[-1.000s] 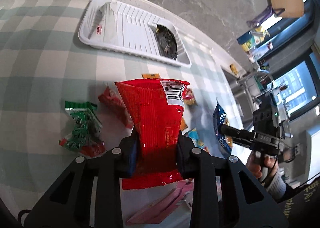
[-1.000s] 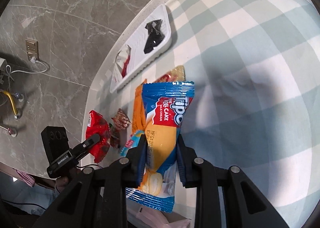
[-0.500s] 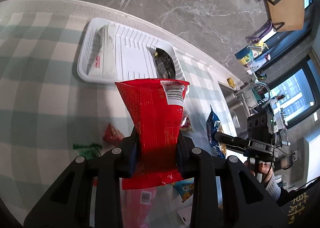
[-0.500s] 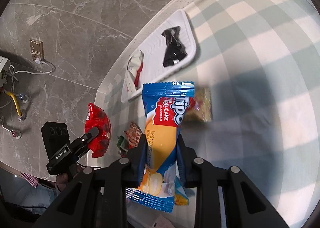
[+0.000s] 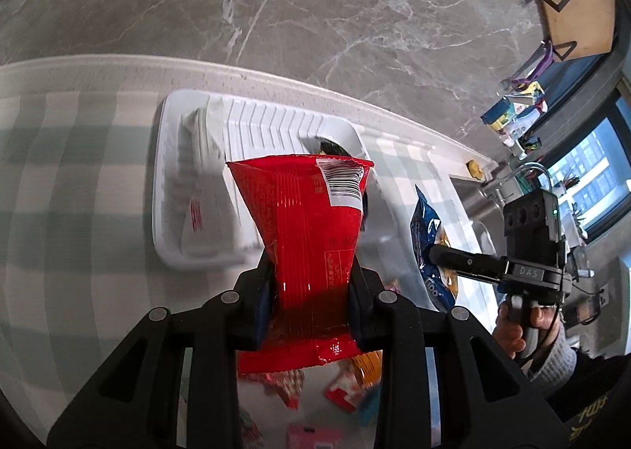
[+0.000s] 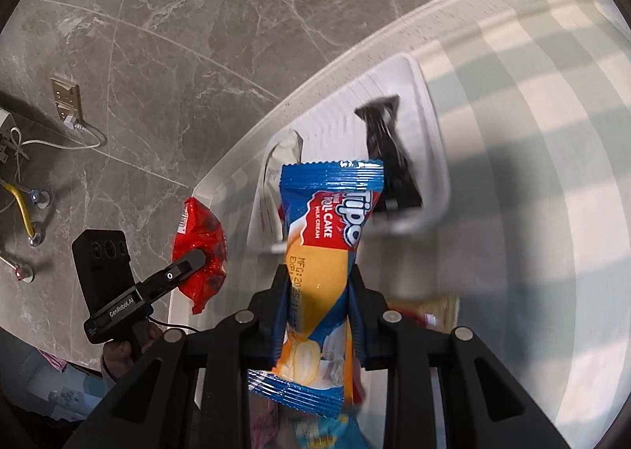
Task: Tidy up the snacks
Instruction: 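Lower the red bag and Tipo cake into the tray and open both tools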
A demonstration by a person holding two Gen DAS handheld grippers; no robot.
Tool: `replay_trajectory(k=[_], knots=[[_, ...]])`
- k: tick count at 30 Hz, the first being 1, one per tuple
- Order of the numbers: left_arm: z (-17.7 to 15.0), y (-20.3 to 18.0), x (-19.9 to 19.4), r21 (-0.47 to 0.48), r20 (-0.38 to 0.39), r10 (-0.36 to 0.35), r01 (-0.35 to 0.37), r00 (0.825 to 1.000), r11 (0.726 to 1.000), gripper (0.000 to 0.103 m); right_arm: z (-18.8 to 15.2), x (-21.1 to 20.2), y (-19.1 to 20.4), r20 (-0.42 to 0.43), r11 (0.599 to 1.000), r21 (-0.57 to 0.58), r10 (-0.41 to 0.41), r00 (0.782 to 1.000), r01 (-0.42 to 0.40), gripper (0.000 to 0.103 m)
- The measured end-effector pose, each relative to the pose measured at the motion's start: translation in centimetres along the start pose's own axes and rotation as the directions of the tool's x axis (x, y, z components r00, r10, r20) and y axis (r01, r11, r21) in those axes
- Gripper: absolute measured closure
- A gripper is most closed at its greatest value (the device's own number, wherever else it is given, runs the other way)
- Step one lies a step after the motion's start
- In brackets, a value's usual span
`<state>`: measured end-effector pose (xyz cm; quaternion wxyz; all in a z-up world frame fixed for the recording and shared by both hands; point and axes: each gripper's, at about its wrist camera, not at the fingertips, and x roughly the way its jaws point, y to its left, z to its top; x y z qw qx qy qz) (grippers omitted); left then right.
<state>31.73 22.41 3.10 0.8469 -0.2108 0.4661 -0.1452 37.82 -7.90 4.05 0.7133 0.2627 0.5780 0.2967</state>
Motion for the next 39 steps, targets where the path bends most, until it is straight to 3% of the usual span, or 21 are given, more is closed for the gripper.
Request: replay_trajectory(k=[9, 22, 32, 36, 39], knots=[[4.0, 0.4, 4.0, 0.023, -0.02, 0.039, -0.038, 0.999, 0.999, 0.075, 4.2, 3.4, 0.5, -0.018, 0.999, -0.03, -0.013, 1.0, 0.012, 0.074], [6.7, 2.2, 10.2, 0.032, -0.065, 0.117, -0.115, 0.991, 0.993, 0.075, 8.1, 8.5, 1.4, -0.04, 0.992, -0.089, -0.09, 0.995, 0.087, 0.074], [6.8, 1.9, 13.7, 0.12, -0.066, 0.224, -0.216, 0.972, 0.969, 0.072, 8.4, 10.9, 2.1, -0.05, 0.968, -0.166, -0.198, 0.979, 0.188, 0.07], [6.5, 1.6, 14.1, 0.138, -0.06, 0.239, -0.229, 0.969, 0.964, 0.065, 8.2, 10.9, 2.7, -0.032, 0.956, -0.202, -0.224, 0.974, 0.213, 0.061], [6.2, 1.2, 13.8, 0.151, -0.043, 0.255, -0.246, 0.966, 0.957, 0.064, 8.0, 10.3, 3.4, -0.01, 0.949, -0.224, -0.23, 0.973, 0.222, 0.06]])
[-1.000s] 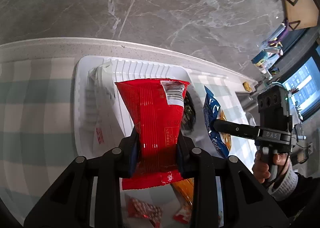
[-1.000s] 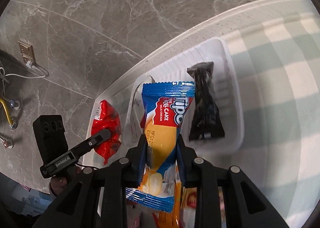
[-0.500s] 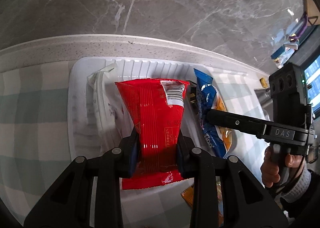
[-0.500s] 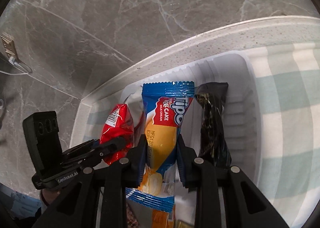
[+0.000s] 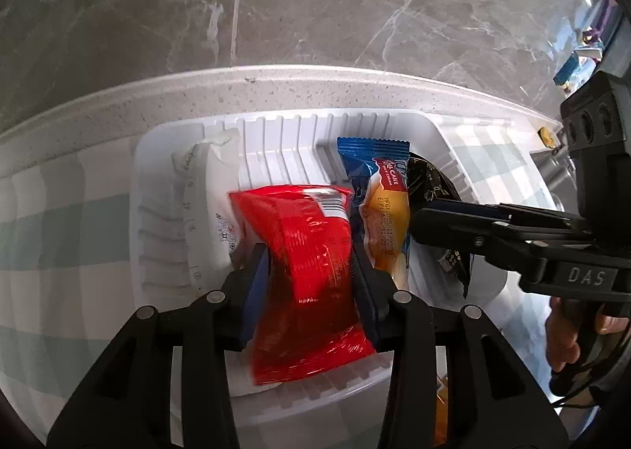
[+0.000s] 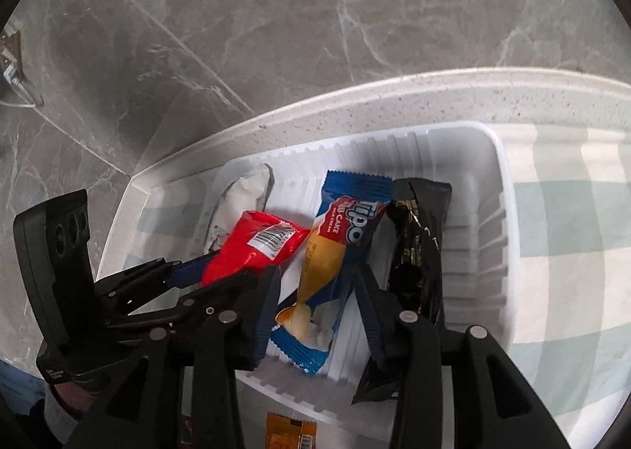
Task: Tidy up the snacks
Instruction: 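Lower the red bag and Tipo cake into the tray and open both tools, then grasp the pink bar with the left tool while the right tool grasps the panda-print bag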
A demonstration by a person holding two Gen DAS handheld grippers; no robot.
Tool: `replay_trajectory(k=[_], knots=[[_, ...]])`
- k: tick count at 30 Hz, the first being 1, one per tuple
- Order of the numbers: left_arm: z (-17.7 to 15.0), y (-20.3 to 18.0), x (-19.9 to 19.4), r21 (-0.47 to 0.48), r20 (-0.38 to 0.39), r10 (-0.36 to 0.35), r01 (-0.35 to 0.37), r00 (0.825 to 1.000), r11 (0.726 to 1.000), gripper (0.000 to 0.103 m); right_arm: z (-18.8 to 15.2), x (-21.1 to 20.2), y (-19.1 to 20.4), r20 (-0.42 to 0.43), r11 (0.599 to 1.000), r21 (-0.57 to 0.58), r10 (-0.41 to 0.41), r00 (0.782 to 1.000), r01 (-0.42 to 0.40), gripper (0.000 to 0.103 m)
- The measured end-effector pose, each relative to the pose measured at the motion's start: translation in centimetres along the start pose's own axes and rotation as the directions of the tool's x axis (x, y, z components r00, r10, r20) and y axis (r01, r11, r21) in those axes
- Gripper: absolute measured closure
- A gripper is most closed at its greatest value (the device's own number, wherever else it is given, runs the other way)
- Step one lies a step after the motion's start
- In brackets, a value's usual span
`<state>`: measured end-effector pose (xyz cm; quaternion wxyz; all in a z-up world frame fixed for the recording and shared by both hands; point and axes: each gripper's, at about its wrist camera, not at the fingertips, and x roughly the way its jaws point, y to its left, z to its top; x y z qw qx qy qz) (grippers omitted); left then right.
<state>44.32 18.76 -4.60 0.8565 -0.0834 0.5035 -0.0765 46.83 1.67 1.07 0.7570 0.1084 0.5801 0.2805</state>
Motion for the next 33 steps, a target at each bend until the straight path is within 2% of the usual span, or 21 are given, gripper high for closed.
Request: replay_trajectory(k=[9, 15, 24, 33], knots=[[-0.7, -0.3, -3.3, -0.028, 0.055, 0.006, -0.004, 0.998, 1.0, 0.063, -1.2, -2.8, 1.1, 0.039, 0.999, -0.037, -0.006, 0.999, 0.007, 0.057], [-2.4, -0.6, -6.4, -0.037, 0.076, 0.004, -0.001, 0.997, 0.999, 0.061, -3.1, -5.0, 1.8, 0.056, 0.999, -0.047, -0.005, 0.998, 0.008, 0.056], [-7.0, -1.9, -10.6, -0.046, 0.083, -0.011, 0.015, 0.996, 0.999, 0.061, -7.5, -7.4, 2.8, 0.043, 0.999, -0.045, 0.003, 0.999, -0.001, 0.055], [-12.6, -3.5, -13.1, -0.057, 0.054, -0.025, 0.029, 0.998, 0.998, 0.061, -12.4, -9.5, 3.5, 0.032, 0.999, -0.049, -0.004, 0.999, 0.006, 0.055]])
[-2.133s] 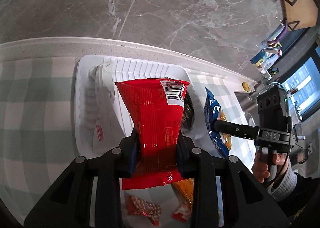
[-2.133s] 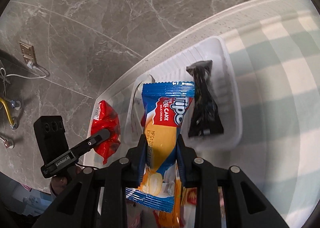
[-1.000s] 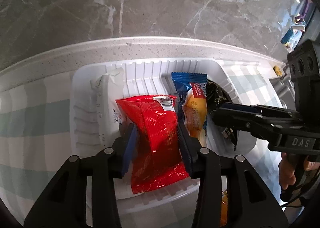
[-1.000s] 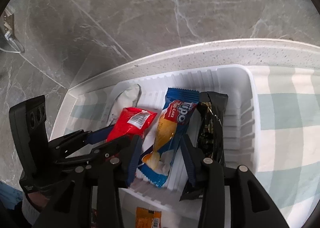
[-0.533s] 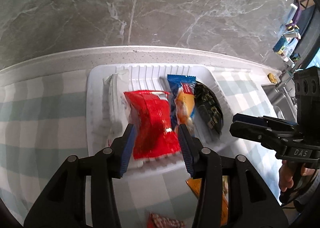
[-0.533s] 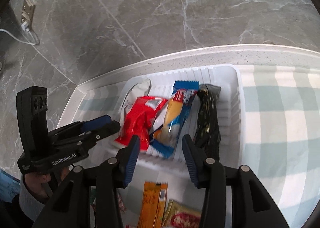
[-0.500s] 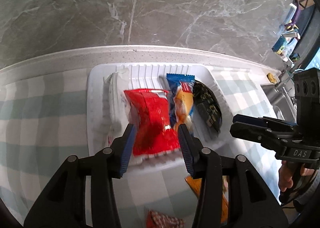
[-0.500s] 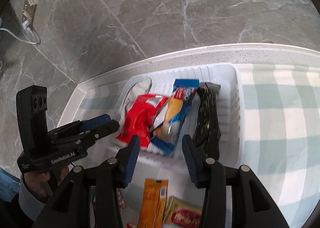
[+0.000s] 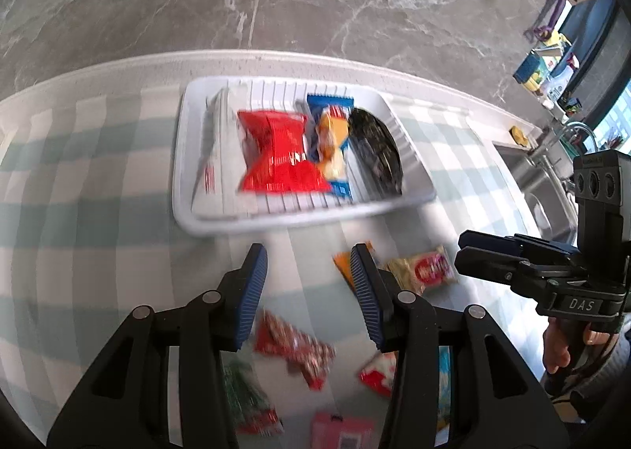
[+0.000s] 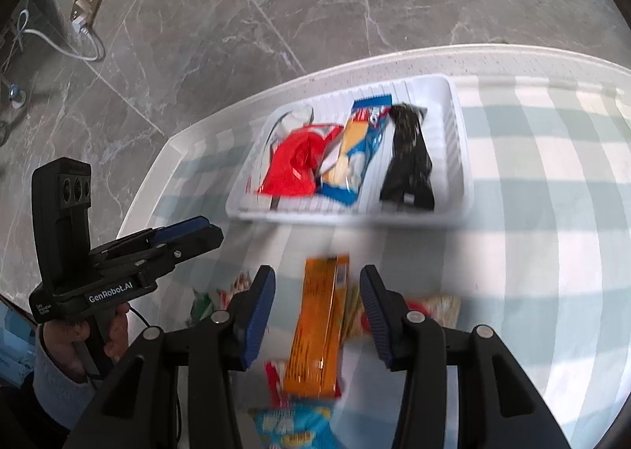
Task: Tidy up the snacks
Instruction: 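Grasp the pink bar with the left tool while the right tool grasps the panda-print bag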
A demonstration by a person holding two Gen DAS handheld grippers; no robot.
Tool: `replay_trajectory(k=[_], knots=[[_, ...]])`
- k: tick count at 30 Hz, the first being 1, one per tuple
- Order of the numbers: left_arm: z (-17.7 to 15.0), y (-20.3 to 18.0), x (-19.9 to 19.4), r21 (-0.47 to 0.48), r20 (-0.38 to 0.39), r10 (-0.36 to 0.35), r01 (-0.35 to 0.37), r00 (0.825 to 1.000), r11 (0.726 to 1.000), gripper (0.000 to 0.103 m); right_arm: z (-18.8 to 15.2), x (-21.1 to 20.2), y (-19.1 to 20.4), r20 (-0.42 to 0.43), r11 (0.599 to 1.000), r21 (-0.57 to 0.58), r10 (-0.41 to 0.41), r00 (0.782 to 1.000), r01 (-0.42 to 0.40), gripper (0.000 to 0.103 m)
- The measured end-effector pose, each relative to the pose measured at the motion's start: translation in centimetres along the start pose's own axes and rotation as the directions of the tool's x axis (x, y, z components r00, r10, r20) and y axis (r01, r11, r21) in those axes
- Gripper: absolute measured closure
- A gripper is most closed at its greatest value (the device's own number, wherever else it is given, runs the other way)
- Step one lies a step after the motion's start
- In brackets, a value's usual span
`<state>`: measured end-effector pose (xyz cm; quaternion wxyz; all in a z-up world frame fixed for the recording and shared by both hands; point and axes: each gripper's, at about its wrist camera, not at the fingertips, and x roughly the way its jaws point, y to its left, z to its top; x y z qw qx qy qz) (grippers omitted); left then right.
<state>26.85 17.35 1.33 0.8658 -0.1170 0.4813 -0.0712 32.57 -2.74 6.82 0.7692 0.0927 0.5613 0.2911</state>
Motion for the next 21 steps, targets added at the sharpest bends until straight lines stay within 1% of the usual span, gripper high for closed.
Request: replay_trajectory(k=[5, 10, 15, 21], knots=[[-3.3, -0.7, -1.2, 0.015, -0.031, -0.005, 0.005, 0.999, 1.0, 0.061, -2.8, -1.0, 0.1, -0.008, 1.0, -0.009, -0.019, 1.0, 0.019, 0.054], [-6.8, -1.1, -2.4, 0.028, -0.069, -0.007, 0.009, 0.998, 1.0, 0.061, -5.8, -1.8, 0.1, -0.038, 1.0, -0.017, -0.024, 0.999, 0.024, 0.054], [-10.2, -1.5, -3.0, 0.031, -0.108, 0.006, -0.003, 0.994, 1.0, 0.061, -8.1, -2.2, 0.7, -0.059, 0.999, -0.038, -0.028, 0.998, 0.026, 0.049], [-12.6, -2.0, -3.1, 0.045, -0.142, 0.018, -0.012, 0.99, 0.999, 0.061, -10.2, -2.1, 2.5, -0.081, 0.992, -0.124, -0.048, 0.996, 0.037, 0.048]])
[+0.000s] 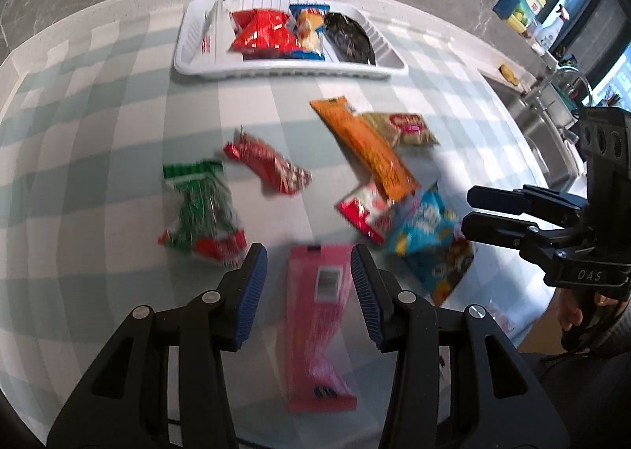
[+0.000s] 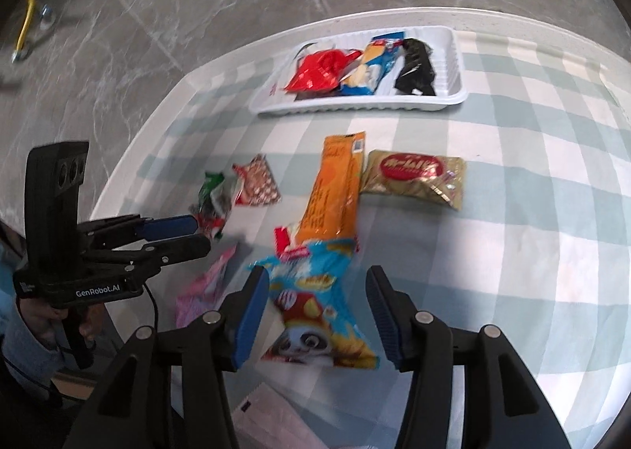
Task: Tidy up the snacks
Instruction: 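Grasp the pink bar with the left tool while the right tool grasps the panda-print bag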
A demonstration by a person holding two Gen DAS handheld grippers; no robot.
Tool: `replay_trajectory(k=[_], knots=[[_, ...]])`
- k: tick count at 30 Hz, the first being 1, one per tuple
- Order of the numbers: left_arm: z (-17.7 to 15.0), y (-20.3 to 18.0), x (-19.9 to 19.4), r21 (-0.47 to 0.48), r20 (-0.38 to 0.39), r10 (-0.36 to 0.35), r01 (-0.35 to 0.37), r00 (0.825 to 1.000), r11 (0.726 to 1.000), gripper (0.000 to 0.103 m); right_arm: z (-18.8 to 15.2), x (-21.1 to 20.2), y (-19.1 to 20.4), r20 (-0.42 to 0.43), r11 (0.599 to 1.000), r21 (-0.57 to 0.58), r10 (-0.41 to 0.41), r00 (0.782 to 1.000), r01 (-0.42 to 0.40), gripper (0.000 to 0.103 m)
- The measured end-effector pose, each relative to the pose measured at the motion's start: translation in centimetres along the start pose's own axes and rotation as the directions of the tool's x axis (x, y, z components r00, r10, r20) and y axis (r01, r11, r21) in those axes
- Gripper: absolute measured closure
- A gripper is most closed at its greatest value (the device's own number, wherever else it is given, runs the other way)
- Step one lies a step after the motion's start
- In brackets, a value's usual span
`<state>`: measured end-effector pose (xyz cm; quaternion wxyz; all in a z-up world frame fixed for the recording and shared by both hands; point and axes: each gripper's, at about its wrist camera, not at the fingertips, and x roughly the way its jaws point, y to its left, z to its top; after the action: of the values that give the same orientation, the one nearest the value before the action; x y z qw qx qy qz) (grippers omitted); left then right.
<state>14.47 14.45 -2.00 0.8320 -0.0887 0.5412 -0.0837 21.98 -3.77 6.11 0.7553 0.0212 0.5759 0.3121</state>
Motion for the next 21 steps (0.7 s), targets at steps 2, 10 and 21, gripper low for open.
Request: replay_trajectory(k=[2, 10, 21], knots=[[-0.4, 0.0, 0.0, 0.0, -0.006, 0.004, -0.004, 1.0, 1.0, 0.061, -0.4, 0.1, 0.6, -0.003, 0.999, -0.031, -0.014, 1.0, 0.013, 0.048], [-2.1, -0.3, 0.3, 0.002, -0.027, 0.027, -0.027, 0.999, 1.0, 0.06, -1.7, 0.6, 1.5, -0.018, 0.993, -0.104, -0.06, 0.998, 0.058, 0.048], [-3.2, 0.2, 1.4, 0.002, -0.053, 0.03, -0.03, 0.998, 1.0, 0.06, -2.5, 1.5, 1.8, -0.037, 0.987, -0.136, -0.094, 0.995, 0.088, 0.048]])
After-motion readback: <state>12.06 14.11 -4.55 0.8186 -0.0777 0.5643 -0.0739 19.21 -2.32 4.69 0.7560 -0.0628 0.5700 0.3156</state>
